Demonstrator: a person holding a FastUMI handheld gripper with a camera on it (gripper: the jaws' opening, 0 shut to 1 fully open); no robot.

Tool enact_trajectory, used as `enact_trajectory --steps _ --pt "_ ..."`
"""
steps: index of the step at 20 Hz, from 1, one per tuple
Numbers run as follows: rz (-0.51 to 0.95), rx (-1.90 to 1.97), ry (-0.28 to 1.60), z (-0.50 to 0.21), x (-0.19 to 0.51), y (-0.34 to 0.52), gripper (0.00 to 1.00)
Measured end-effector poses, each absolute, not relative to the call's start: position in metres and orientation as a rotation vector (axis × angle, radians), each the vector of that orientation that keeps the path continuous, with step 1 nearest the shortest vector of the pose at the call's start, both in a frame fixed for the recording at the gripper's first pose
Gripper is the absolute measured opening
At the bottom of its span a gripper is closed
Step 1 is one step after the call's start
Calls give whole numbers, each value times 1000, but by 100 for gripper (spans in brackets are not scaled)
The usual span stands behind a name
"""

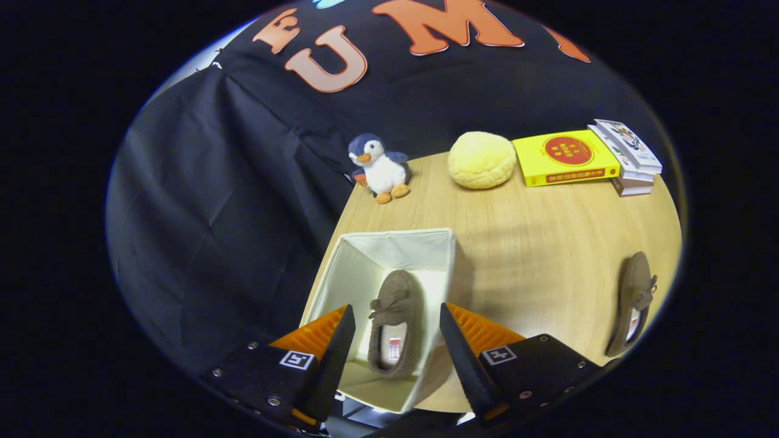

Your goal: Open the storage box then place both shoes into the box .Put the left shoe in first, then the right shoe, with the right side of both shoes facing outward in a uniform manner.

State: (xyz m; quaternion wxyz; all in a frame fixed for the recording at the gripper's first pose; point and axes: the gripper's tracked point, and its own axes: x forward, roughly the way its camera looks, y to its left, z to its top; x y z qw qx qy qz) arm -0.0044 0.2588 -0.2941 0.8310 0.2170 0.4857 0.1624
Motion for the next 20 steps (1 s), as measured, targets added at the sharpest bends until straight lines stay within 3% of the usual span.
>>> enact_trajectory --steps 7,14,20 --pt "198 428 998 -322 -30 105 96" --pt "54 380 1014 -368 -66 -25 96" --pt "22 327 1067 -426 -95 -78 91"
